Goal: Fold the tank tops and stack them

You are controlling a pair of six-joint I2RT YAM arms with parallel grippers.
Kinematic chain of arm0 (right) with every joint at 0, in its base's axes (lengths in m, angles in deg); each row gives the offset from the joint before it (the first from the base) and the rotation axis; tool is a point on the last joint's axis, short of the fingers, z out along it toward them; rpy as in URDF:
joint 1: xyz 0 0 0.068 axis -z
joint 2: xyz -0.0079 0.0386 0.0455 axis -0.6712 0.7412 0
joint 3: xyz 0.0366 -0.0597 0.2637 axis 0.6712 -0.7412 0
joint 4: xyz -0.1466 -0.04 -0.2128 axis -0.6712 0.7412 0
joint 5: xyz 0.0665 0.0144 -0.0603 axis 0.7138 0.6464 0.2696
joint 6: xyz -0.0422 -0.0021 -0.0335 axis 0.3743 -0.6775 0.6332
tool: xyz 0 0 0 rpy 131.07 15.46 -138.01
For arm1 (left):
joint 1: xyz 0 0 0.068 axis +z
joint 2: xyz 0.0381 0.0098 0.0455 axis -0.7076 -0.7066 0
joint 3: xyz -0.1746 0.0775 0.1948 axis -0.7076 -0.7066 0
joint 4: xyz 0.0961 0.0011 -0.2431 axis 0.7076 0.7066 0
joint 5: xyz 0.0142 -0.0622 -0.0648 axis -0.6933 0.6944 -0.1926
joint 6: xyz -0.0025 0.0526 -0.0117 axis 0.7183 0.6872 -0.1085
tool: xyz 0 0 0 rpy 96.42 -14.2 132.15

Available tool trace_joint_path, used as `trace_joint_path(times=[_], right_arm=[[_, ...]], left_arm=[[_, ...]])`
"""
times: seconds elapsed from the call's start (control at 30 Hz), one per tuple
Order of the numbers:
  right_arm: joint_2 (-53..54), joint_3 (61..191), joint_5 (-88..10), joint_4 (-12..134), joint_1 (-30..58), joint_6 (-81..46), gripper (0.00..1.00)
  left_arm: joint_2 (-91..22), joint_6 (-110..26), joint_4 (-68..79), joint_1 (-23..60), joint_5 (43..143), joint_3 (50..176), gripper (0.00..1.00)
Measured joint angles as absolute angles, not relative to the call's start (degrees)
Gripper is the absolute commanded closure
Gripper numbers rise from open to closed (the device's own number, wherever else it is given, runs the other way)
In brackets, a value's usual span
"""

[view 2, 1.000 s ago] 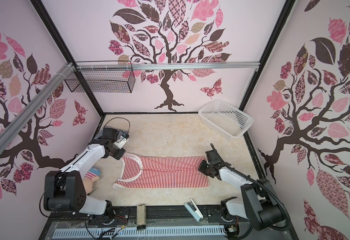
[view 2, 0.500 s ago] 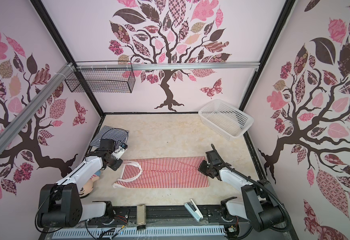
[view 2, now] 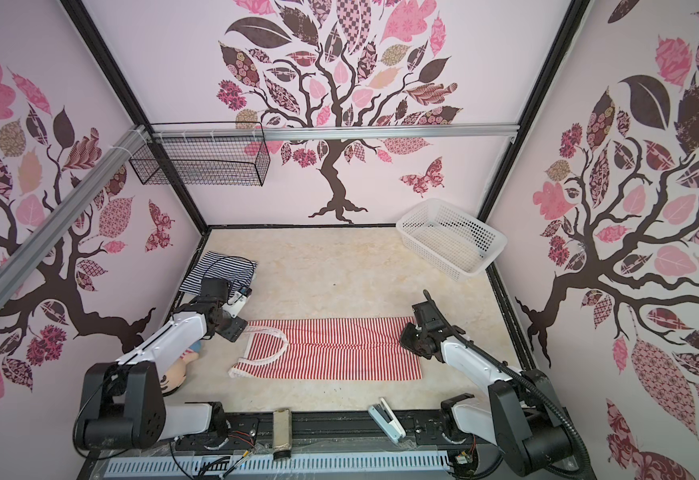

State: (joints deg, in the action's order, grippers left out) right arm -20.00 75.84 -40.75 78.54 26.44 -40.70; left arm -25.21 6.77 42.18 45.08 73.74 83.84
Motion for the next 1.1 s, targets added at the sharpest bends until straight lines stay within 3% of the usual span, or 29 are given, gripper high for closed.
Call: trace_joint_path(times=[0.2,0.47,0.83,1.1], right_arm=[[-22.01,78.2,-40.61,80.18,26.41,-40.37,0.81],[-18.66,79.06,-39.63,79.63,26.0,-39.8,0.88],[-12.15,79.49,-38.63,76.57,25.71,-39.08,0.92],[-8.96,81.26,-39.72,75.15,25.71,-39.11,0.93]], left_arm=[[-23.2,3.78,48.61,44.29,82.2,90.46,0.22],[-29.47,-0.94,51.78,29.95,87.47,90.96,0.24],[-40.12,-2.87,51.78,29.01,96.1,93.1,0.27],[-47.9,-2.5,50.38,25.23,92.49,95.75,0.29]])
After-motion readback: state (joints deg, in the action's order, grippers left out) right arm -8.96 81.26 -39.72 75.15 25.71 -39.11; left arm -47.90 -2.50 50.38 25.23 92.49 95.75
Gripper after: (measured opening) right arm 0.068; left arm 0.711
